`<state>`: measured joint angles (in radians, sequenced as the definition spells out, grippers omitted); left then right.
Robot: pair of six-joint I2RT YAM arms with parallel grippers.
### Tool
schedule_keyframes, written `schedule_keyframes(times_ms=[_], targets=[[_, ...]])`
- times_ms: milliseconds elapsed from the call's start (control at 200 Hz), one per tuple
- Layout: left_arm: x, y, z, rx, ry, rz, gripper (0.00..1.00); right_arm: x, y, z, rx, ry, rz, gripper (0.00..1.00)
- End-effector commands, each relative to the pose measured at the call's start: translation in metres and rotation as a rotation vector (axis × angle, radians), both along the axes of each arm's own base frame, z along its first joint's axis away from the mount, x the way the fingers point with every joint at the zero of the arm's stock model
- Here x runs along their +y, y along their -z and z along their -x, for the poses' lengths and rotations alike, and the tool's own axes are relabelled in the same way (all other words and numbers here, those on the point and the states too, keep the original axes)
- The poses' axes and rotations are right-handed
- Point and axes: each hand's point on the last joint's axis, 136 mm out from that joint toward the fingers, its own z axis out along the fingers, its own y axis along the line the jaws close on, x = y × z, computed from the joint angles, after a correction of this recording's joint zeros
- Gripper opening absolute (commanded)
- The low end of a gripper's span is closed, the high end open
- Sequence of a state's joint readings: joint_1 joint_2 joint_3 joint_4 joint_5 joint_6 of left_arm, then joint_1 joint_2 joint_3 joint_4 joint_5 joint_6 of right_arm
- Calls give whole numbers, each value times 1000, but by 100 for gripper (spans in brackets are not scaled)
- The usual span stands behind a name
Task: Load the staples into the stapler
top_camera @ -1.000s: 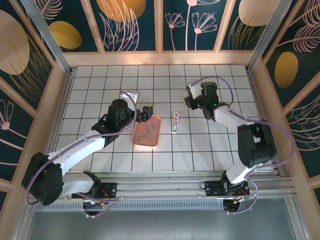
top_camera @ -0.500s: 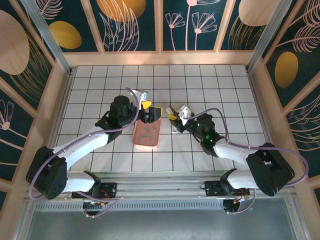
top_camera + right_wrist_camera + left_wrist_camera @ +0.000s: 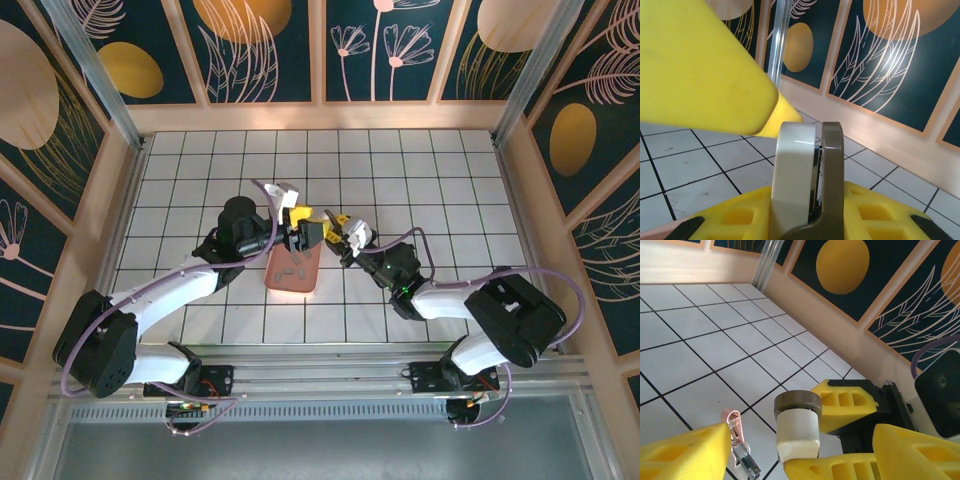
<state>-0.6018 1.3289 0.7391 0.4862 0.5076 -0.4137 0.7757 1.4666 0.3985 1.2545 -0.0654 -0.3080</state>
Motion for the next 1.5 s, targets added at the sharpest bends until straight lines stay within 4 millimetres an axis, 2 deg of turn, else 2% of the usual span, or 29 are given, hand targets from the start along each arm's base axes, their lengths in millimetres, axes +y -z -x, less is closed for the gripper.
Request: schedule_keyframes(times_ms=[0, 320, 716, 951, 1071, 1201, 1291, 1432, 1497], targets=[[-2, -4, 1, -21, 19, 27, 71, 0, -32, 2, -86, 11, -103, 21], [-2, -1, -2, -31, 10, 18, 59, 6, -35, 6, -99, -7, -118, 21], [-5, -3, -3, -42, 20, 25, 54, 8, -39, 10, -113, -23, -124, 20], [-6, -1, -5, -44, 22, 22, 45, 10, -42, 12, -120, -34, -129, 20], [-6, -2, -5, -46, 24, 23, 37, 10, -42, 13, -124, -35, -129, 20], [-4, -5, -5, -70, 19, 11, 21, 9, -42, 14, -117, -35, -132, 20], [2, -6, -7, -106, -18, -20, 10, 8, -40, 15, -102, -38, -137, 26], [13, -8, -13, -168, -81, -90, 0, 5, -32, 15, -51, -35, -118, 48], [19, -7, -15, -199, -103, -140, 0, 2, -28, 16, -9, -36, -121, 57]])
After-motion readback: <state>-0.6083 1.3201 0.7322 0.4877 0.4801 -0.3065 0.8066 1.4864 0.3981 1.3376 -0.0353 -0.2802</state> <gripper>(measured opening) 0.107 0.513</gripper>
